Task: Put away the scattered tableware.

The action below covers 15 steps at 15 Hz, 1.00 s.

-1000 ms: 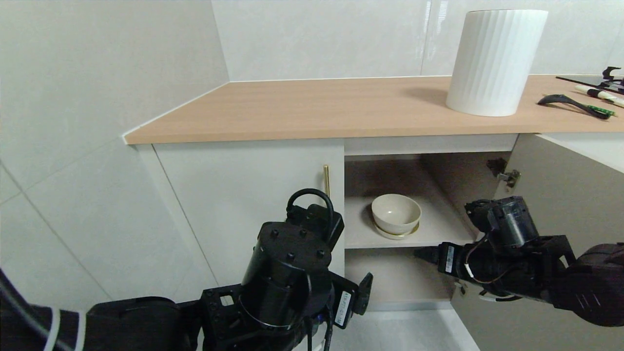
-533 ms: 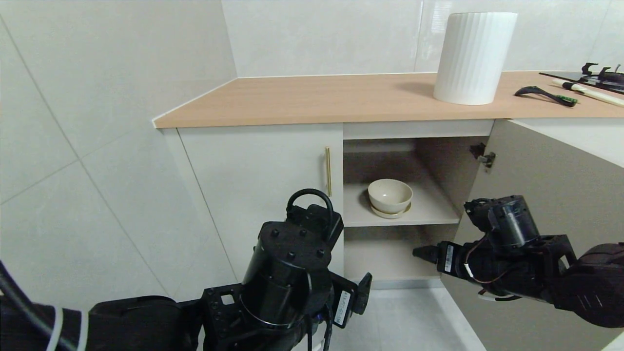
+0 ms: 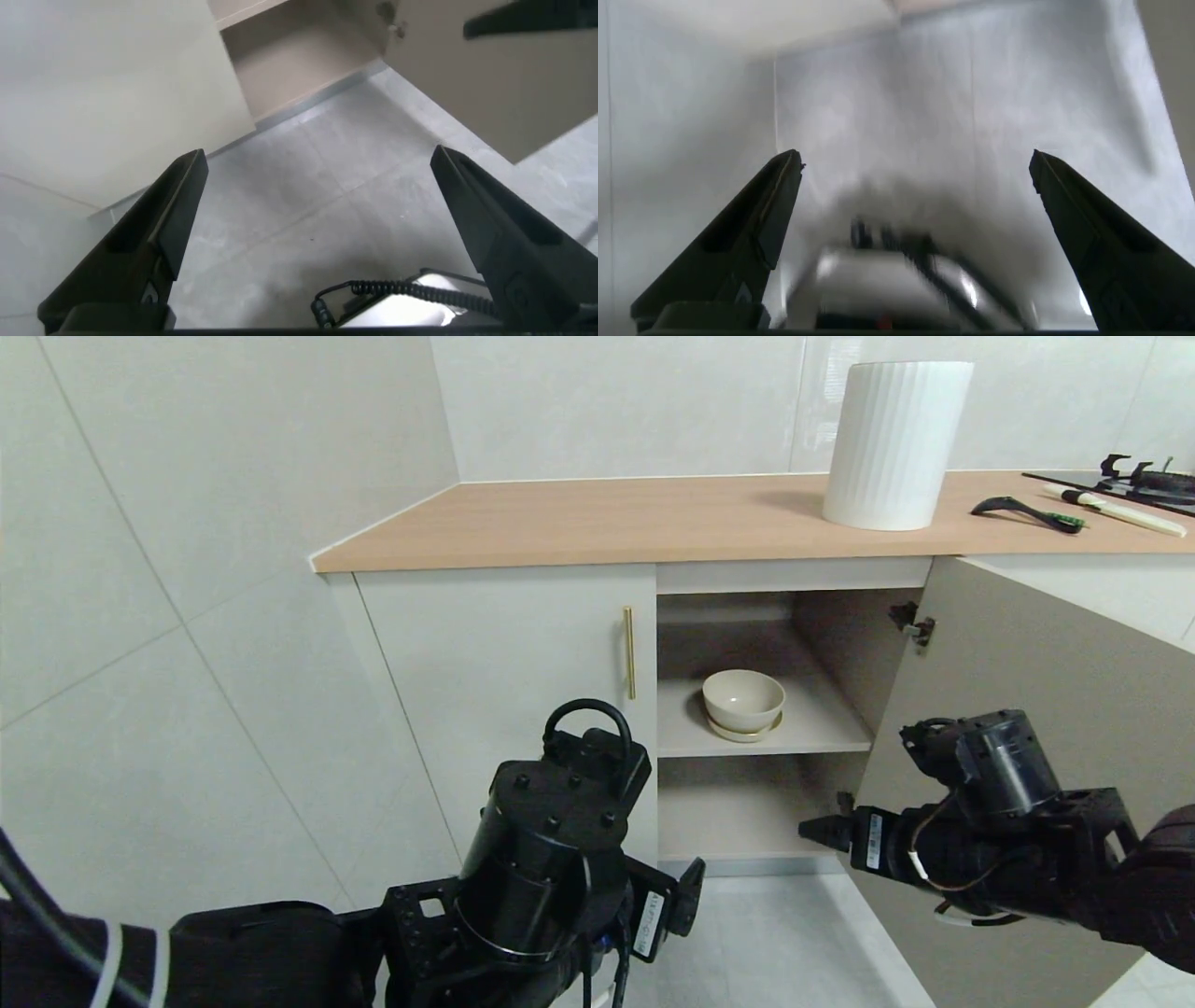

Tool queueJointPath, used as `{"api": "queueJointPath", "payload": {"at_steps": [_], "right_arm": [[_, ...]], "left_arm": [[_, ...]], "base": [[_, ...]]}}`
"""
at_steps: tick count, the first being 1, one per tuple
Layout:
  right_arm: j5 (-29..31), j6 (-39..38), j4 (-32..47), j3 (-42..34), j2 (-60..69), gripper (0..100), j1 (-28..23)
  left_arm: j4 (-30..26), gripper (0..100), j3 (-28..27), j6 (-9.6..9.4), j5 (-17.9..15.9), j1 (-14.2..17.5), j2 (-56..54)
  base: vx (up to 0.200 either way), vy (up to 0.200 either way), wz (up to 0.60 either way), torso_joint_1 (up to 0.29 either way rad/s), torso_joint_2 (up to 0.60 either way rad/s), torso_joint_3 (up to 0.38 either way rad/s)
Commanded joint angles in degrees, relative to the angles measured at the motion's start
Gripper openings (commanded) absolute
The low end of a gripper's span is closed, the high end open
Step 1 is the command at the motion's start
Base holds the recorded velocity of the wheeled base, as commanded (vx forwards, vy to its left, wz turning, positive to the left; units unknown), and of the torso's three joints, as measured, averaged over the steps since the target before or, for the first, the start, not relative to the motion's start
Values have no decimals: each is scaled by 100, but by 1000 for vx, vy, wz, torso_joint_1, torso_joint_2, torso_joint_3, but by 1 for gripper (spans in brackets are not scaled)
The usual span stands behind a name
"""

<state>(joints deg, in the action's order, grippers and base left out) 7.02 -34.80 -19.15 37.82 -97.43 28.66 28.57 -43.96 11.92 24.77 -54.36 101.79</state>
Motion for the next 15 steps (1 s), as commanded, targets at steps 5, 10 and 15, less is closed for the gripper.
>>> {"api": "queueJointPath", "payload": {"at_steps": [5, 10, 15], "right_arm": [[-272, -35, 1247, -1039, 2263, 100, 193], [-280, -264, 1801, -1057, 2720, 100, 193], [-289, -264, 1994, -1092, 2966, 100, 201]], "left_arm": [[8, 100, -16, -6, 98, 4, -37], [8, 100, -16, -6, 124, 4, -37], [8, 100, -16, -6, 124, 4, -37]], "base": [[0, -80, 0, 1, 1, 0], [0, -200, 0, 1, 2, 1], [0, -200, 0, 0, 3, 1]]}}
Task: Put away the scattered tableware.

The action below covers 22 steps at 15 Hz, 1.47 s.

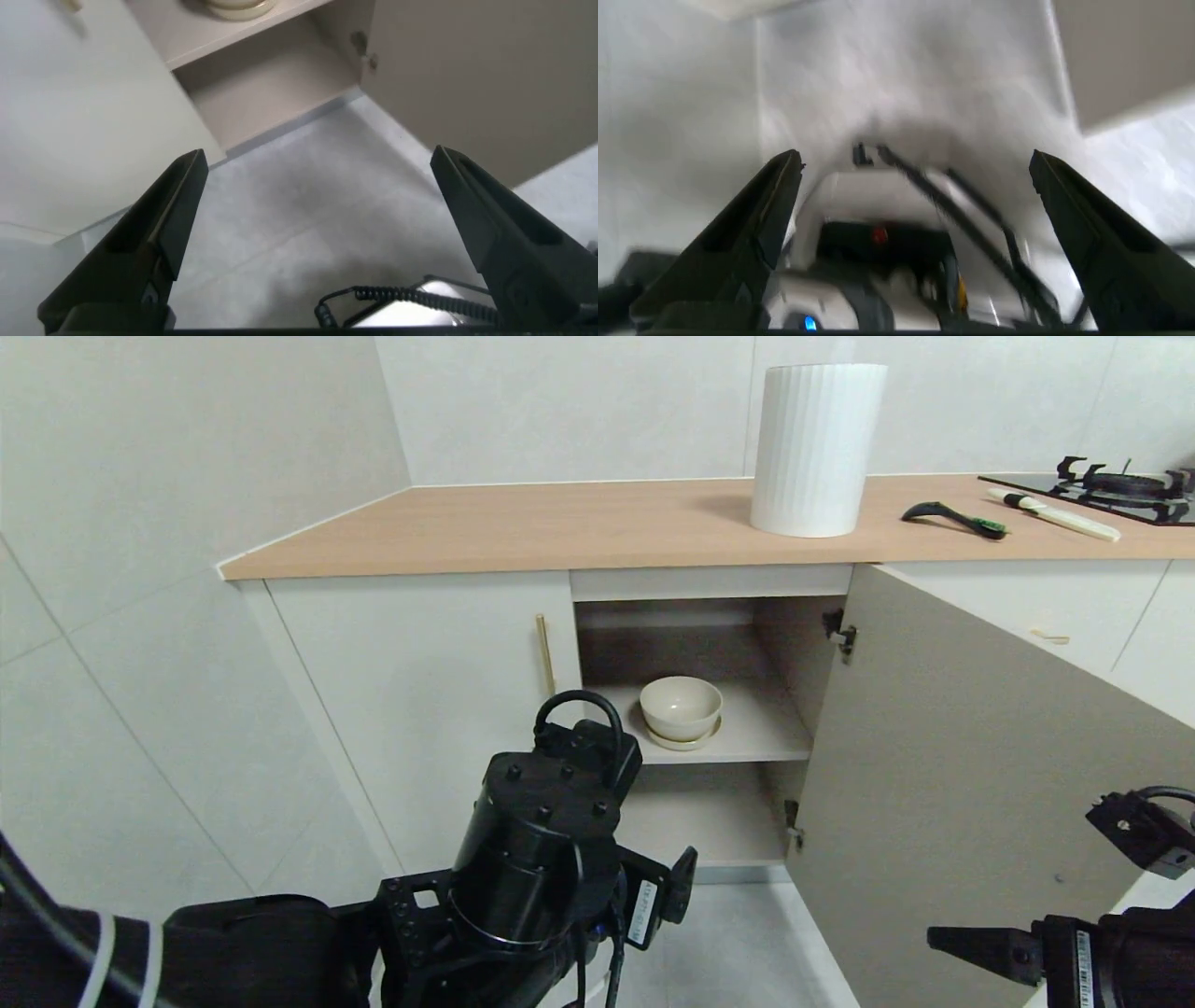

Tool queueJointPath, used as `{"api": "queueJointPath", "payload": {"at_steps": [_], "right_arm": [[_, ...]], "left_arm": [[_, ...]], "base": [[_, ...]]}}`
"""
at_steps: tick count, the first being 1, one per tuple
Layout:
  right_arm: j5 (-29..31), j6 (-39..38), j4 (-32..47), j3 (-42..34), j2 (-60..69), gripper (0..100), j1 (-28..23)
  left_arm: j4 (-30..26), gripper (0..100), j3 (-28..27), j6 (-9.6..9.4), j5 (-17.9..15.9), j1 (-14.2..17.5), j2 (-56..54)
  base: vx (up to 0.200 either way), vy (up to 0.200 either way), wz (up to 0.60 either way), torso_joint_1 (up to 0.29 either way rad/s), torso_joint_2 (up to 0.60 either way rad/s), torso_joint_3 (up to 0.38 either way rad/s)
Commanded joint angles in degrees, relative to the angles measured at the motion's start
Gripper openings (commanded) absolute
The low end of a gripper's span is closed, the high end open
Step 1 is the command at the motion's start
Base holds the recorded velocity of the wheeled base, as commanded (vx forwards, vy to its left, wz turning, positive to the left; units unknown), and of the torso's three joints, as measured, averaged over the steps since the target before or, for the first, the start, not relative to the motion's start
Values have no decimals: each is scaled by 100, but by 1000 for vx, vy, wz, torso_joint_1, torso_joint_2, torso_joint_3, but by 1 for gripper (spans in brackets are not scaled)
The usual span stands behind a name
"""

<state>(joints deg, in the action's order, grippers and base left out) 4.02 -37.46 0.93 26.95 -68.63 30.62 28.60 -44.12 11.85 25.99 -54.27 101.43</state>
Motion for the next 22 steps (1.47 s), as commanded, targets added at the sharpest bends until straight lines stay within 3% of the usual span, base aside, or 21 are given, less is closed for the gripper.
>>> {"api": "queueJointPath", "payload": {"at_steps": [1, 6, 9, 12, 14, 16, 18, 22], "right_arm": [[-130, 2, 391, -6, 298, 100, 5], [-1000, 2, 2351, 29, 1616, 100, -4], [-1088, 2, 2377, 20, 1546, 100, -4], [-1026, -16, 2360, 20, 1511, 100, -39], [-859, -183, 2360, 56, 1484, 100, -329], [-332, -200, 2360, 337, 1335, 100, -1340], [-218, -200, 2272, 504, 1309, 100, -1946], [670, -112, 1261, 601, 658, 100, -2746]], "left_arm": [[5, 100, 0, -7, 3, -13, 0], [5, 100, 0, -34, 3, -4, -53], [5, 100, -18, -16, 3, -4, -44], [5, 100, -18, 2, 11, -4, -44], [5, 100, -9, -7, 11, -4, -53], [5, 100, -9, -7, 11, -4, -62], [5, 100, -9, -7, 11, -4, -62], [5, 100, -27, 2, 3, -4, -70]], "base": [[0, -200, 0, 2, 2, 7], [0, 0, 0, 0, 0, 0], [0, 0, 0, 0, 0, 0], [-200, 0, 0, 7, 2, 6], [0, 0, 0, 0, 0, 0], [0, 0, 0, 0, 0, 0], [0, 0, 0, 0, 0, 0], [0, 0, 0, 0, 0, 0]]}}
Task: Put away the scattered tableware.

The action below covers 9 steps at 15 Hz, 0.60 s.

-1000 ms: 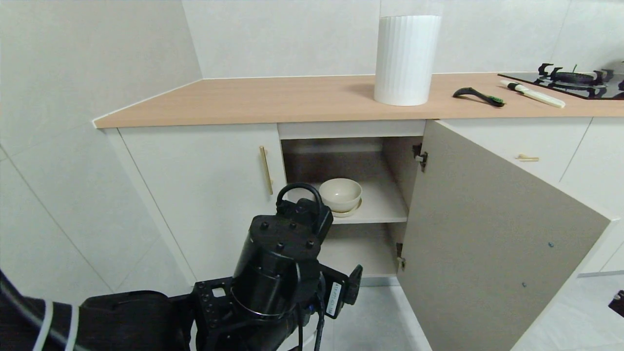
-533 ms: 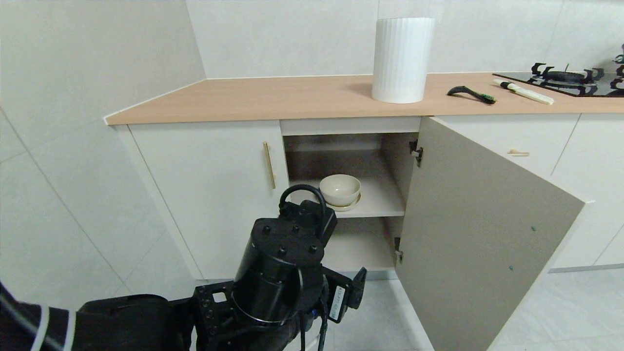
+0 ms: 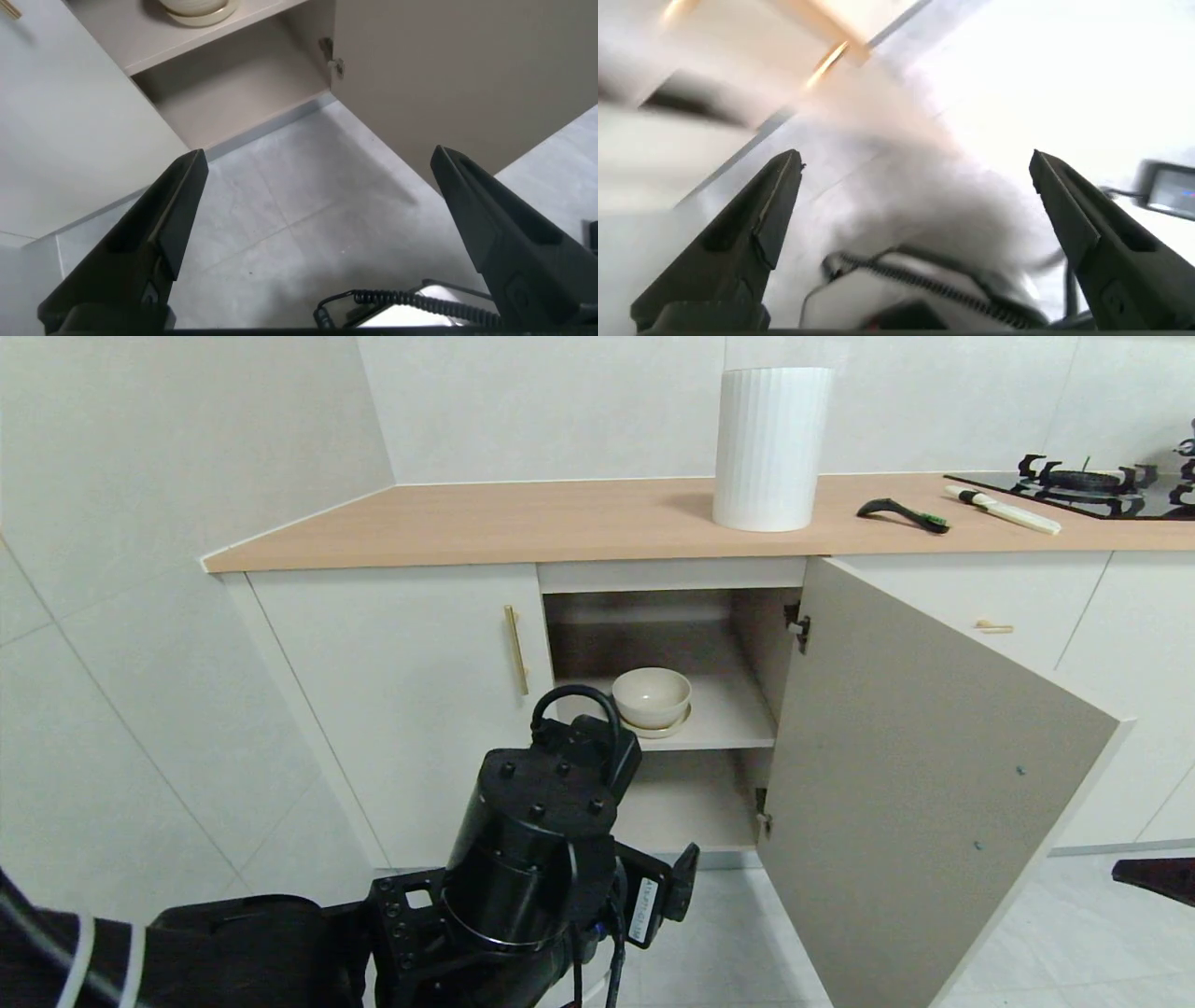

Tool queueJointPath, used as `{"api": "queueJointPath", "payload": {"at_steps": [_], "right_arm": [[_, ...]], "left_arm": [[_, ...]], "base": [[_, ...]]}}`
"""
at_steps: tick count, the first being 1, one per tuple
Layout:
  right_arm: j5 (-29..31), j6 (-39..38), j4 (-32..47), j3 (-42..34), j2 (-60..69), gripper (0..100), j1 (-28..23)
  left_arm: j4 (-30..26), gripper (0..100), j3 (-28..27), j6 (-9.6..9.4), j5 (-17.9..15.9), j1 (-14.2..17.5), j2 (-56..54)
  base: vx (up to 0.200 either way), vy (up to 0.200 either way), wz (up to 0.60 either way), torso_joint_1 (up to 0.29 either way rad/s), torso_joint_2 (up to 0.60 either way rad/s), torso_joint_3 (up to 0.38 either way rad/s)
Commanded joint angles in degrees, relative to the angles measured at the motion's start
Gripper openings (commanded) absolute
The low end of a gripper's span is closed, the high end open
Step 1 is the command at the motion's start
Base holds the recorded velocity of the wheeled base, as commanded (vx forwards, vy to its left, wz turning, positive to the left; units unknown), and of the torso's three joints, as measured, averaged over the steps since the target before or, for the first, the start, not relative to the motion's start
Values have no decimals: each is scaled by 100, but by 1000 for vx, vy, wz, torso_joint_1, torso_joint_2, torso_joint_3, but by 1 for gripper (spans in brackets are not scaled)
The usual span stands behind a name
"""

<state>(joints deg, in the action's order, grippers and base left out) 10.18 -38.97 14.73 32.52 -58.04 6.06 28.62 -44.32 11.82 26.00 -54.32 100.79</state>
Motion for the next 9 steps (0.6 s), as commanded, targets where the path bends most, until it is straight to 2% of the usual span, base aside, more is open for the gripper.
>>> {"api": "queueJointPath", "payload": {"at_steps": [1, 4, 7, 9], "right_arm": [[54, 180, -189, 70, -559, 100, -483], [28, 329, -805, 140, -1087, 100, -975], [-429, 654, -1974, 281, -1992, 100, -1546], [-526, 672, -2308, 518, -2431, 100, -1617]], "left_arm": [[3, 100, -6, 4, 1, 18, -33], [3, 100, -6, 4, 1, 18, -60], [3, 100, -15, 4, 1, 18, -60], [3, 100, -15, 4, 1, 18, -60]], "base": [[0, 0, 0, 0, 0, 0], [0, 0, 0, 0, 0, 0], [0, 0, 0, 0, 0, 0], [0, 0, 0, 0, 0, 0]]}}
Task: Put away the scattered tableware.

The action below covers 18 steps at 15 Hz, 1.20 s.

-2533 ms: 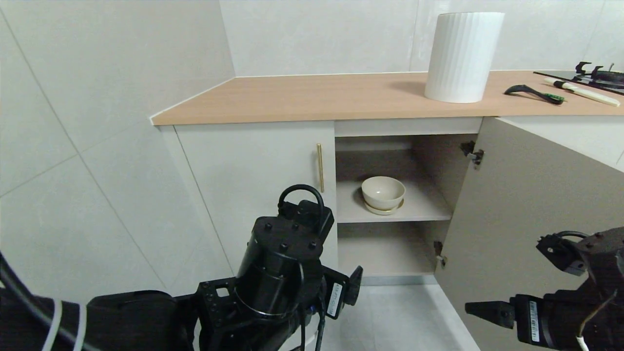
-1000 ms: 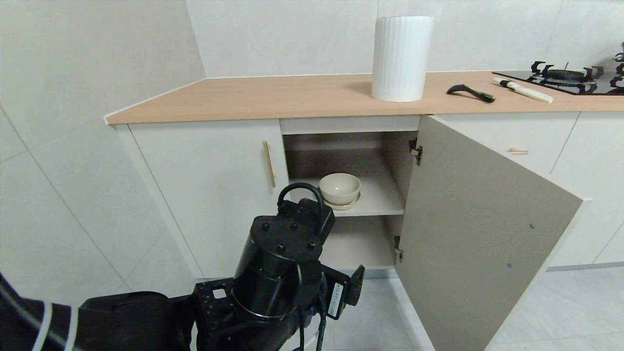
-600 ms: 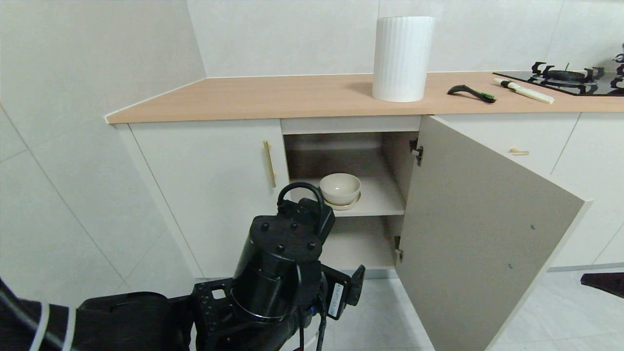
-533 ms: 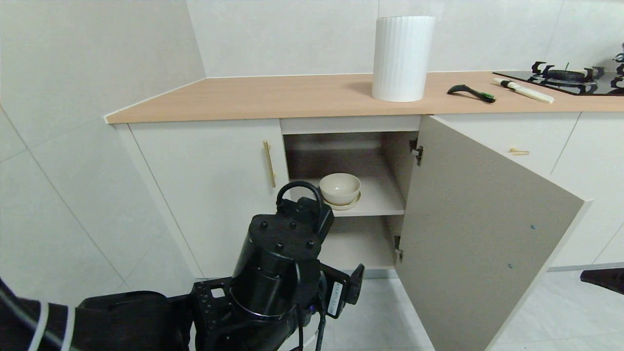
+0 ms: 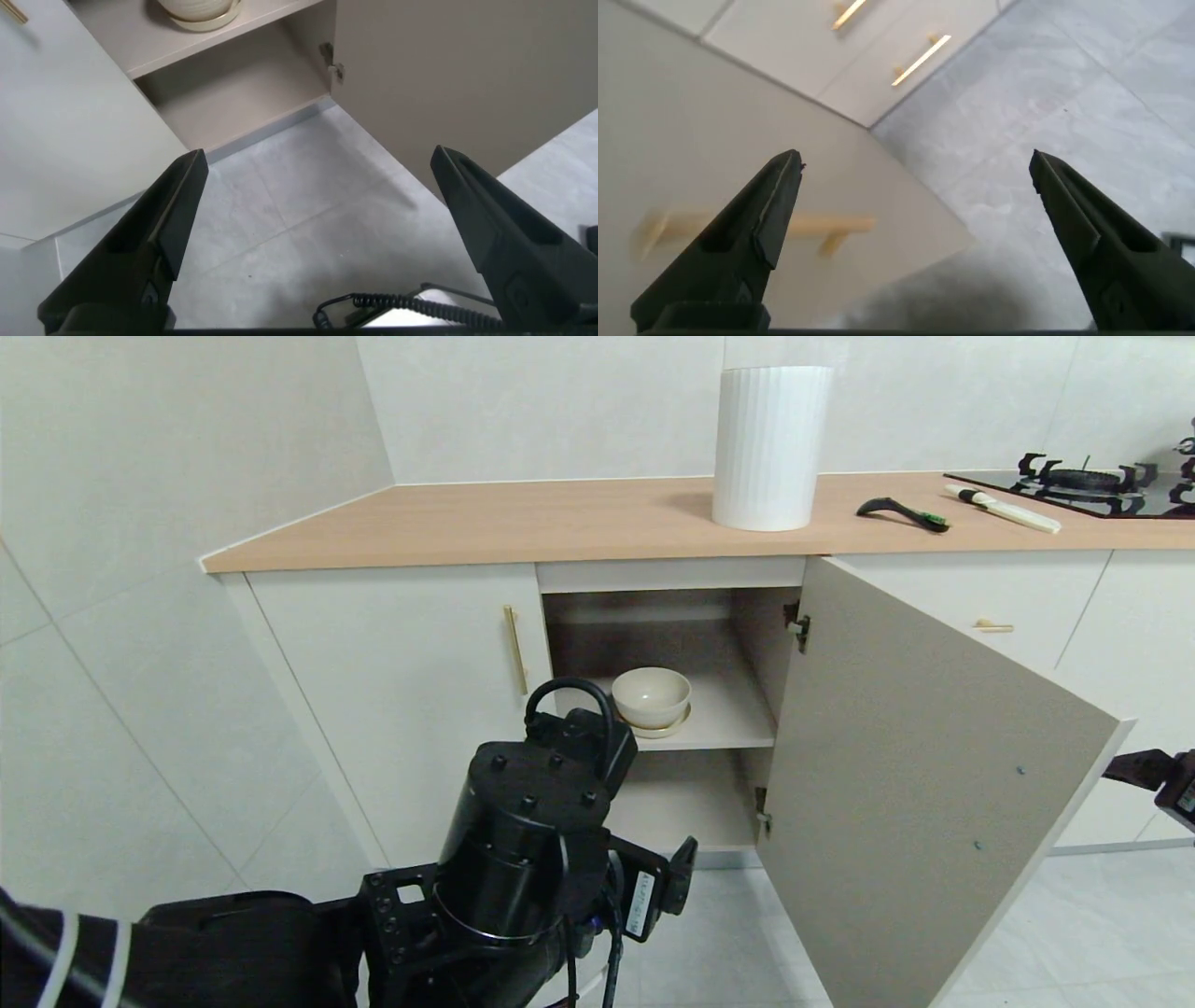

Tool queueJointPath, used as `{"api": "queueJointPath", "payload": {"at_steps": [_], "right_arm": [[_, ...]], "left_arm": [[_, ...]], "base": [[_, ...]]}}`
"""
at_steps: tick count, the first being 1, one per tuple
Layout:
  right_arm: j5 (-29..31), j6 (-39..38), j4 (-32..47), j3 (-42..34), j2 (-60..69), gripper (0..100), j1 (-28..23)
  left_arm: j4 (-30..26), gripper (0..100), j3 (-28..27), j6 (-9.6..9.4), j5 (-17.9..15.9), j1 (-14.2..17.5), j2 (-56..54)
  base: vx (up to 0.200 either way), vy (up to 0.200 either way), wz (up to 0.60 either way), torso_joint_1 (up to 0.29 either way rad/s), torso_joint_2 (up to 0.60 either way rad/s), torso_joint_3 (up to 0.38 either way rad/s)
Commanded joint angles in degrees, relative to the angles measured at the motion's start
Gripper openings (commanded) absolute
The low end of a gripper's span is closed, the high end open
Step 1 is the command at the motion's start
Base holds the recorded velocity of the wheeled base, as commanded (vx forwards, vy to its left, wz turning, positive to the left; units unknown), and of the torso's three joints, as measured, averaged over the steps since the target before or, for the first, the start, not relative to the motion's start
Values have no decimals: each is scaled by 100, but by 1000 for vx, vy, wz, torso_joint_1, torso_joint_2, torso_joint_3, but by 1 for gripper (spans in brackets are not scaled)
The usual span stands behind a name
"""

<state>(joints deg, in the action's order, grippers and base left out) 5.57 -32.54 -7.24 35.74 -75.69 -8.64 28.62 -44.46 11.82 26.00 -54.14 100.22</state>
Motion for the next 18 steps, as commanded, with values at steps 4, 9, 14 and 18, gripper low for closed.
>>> {"api": "queueJointPath", "payload": {"at_steps": [4, 9, 14, 18], "right_arm": [[-636, 19, -137, 565, -1501, 100, -138], [-1805, 11, -164, 864, -1809, 100, 126], [-1814, -42, -164, 1769, -2969, 100, 1611], [-1832, -51, -164, 2481, -3681, 100, 2235]], "left_arm": [[3, 100, -1, -5, 1, 35, -99], [3, 100, -37, -14, -7, 132, -310], [-6, 100, -98, -40, -7, 255, -626], [-6, 100, -116, -93, -7, 263, -662]], "base": [[0, 0, 0, 0, 0, 0], [0, 0, 0, 0, 0, 0], [0, 0, 0, 0, 0, 0], [0, 0, 0, 0, 0, 0]]}}
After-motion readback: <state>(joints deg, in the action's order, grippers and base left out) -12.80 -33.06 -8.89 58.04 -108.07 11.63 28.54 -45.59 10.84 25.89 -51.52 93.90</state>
